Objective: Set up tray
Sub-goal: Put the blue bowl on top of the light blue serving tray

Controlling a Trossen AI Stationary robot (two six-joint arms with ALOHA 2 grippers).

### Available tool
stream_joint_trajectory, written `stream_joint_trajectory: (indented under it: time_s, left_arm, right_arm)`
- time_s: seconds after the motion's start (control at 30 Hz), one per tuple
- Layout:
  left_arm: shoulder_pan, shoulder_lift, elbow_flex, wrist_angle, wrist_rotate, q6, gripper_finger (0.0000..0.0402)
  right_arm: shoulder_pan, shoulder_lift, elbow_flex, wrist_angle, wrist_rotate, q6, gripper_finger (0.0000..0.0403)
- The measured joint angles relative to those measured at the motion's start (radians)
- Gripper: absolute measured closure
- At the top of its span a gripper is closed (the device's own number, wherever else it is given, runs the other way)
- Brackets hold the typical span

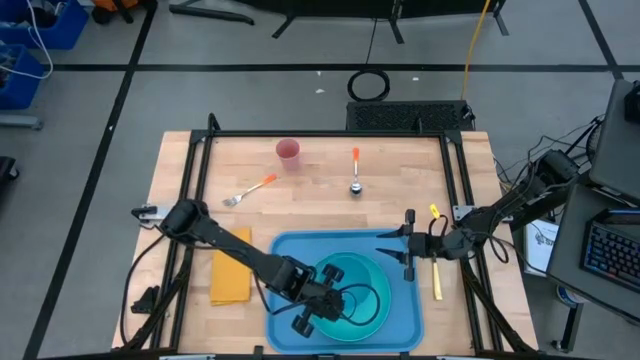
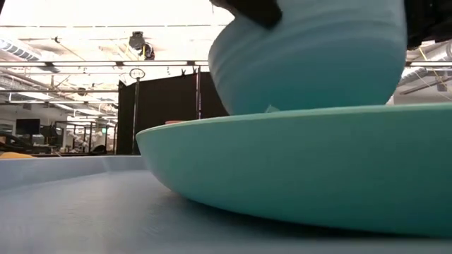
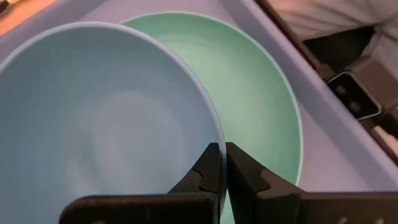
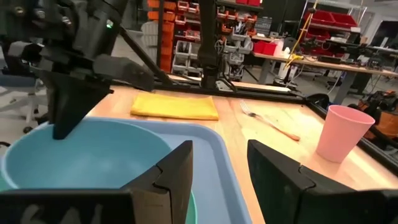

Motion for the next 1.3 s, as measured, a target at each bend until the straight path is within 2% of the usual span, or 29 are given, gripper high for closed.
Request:
stream_joint_trajectory:
  time_s: [0.4, 0.6, 1.3]
  left_arm:
    - [-0.038, 0.047, 0.0, 0.094, 0.039, -0.023, 0.0394]
    - [-0.031, 0.06, 0.0, 0.075, 0.024, -0.046, 0.0394]
    - [-0.01, 0.06, 0.0, 0.018, 0.052, -0.066, 0.0394]
  right_arm:
    - [0.001, 0.0, -0.011, -0.001, -0.011, 0.051, 0.0261]
    - [0.001, 0.0, -0.011, 0.003, -0.081, 0.051, 0.0261]
    - [0.001, 0.0, -0.011, 0.002, -0.08, 0.041, 0.0261]
